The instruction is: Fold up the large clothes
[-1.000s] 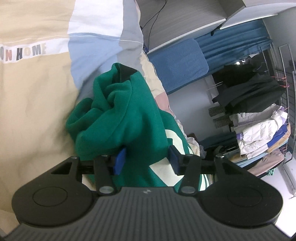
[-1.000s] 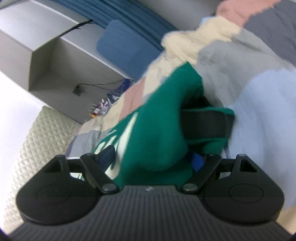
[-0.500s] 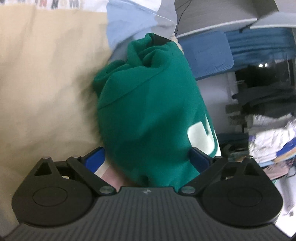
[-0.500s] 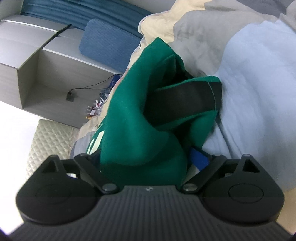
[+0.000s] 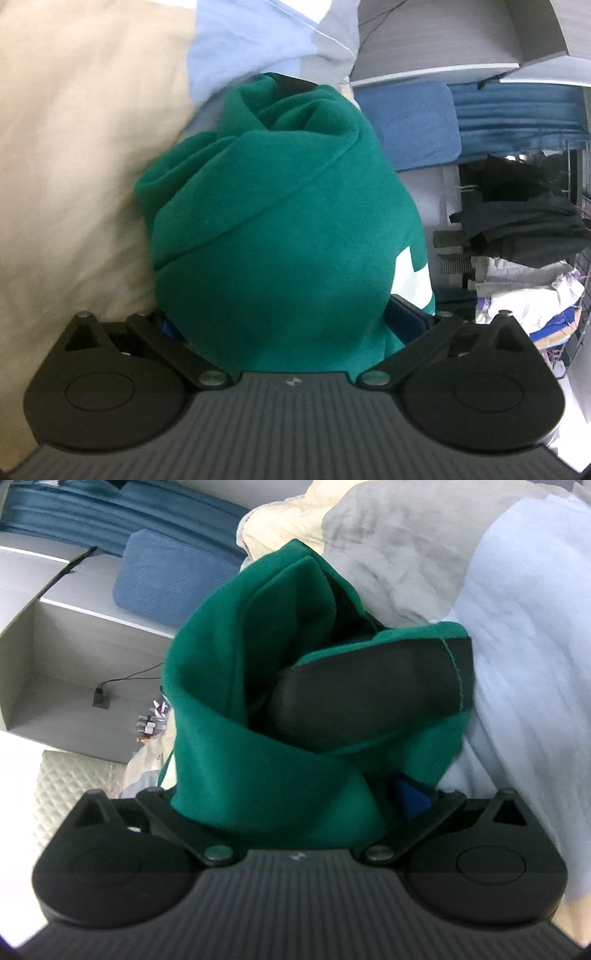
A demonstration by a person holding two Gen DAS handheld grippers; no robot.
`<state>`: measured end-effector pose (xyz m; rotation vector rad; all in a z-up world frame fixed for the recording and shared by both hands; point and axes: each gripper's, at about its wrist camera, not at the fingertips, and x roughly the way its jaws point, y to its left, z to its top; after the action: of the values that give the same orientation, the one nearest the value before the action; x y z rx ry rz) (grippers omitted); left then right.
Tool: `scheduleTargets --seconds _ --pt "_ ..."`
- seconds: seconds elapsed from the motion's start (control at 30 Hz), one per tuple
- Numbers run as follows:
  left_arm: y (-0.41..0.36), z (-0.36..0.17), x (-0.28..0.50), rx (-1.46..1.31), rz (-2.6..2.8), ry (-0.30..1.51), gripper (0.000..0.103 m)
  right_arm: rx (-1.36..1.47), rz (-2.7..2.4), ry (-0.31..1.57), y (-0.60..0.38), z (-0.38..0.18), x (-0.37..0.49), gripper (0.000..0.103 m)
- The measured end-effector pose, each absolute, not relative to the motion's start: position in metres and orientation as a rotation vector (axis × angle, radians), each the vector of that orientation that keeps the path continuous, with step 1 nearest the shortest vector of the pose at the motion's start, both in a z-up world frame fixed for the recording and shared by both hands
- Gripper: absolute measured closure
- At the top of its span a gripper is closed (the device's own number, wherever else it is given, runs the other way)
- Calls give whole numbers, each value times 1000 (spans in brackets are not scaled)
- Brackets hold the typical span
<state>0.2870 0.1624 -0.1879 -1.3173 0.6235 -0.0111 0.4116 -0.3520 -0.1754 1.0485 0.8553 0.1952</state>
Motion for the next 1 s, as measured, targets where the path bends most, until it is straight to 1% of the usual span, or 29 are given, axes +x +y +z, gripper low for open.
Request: scheduleTargets --seconds 0.1,0.27,0.33,0.4,0.57,0.67,0.77,0.87,1.0 --pt "167 -186 288 -1360 -49 593 0 1120 209 888 -362 -174 416 0" --pt "170 -178 292 -1380 -135 548 0 1253 360 857 -371 -155 409 0" --pt "171 -173 293 -1383 -172 523 0 1222 390 833 -369 -140 398 0" --pt "170 -168 294 -1364 -179 526 0 1159 377 857 -362 -134 385 0" --pt "164 -167 294 -1326 -131 551 0 1156 368 992 -333 -163 357 0" --pt "161 -168 296 -1301 -106 582 0 1113 370 1071 -310 -180 357 0" --pt "161 -173 293 -1291 -94 591 0 1138 438 1122 -282 -194 361 0" --pt "161 -178 296 -1295 -81 604 0 1083 458 1110 -256 -199 364 0" --pt "163 -185 300 -1311 -85 612 0 1083 421 987 -256 -207 376 0"
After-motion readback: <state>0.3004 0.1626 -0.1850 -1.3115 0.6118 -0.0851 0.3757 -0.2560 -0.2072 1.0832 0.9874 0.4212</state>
